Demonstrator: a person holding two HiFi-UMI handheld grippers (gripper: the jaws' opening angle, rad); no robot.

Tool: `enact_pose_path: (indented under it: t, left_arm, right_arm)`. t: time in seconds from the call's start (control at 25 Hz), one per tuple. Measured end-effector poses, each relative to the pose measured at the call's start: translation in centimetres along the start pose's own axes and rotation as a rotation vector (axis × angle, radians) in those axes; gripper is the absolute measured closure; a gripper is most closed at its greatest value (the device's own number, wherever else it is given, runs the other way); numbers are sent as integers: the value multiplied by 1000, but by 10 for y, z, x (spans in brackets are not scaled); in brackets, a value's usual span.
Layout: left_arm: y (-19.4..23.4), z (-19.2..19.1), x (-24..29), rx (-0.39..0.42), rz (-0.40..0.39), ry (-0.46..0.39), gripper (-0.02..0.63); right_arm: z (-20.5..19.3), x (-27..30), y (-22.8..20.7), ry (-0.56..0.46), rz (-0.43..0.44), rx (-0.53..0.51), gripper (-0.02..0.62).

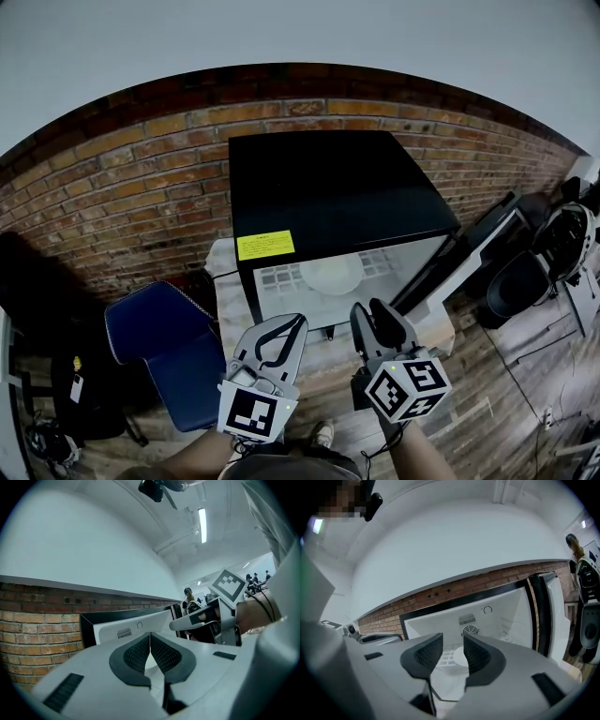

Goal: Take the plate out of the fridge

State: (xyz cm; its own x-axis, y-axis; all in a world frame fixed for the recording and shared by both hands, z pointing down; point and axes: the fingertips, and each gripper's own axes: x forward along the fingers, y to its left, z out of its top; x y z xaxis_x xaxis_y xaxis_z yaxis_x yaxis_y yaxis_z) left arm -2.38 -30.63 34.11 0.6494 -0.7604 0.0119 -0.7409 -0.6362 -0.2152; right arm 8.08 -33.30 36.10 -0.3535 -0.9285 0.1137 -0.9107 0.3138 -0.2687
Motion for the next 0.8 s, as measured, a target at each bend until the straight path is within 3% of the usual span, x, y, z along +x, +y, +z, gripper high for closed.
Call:
enact_pose_path:
  t: [0.36, 0.52, 0.8]
  left_arm:
    - [2, -16, 32, -15, 6, 33, 586]
    - [2, -26, 44, 14, 6, 57, 588]
    - [8, -42, 59, -24, 11, 86, 586]
  right_arm:
    - [-34, 51, -50, 81, -30, 177, 403]
    - [-52, 66, -69, 108, -56, 240, 396]
    - [-80, 88, -89, 149, -69, 416, 396]
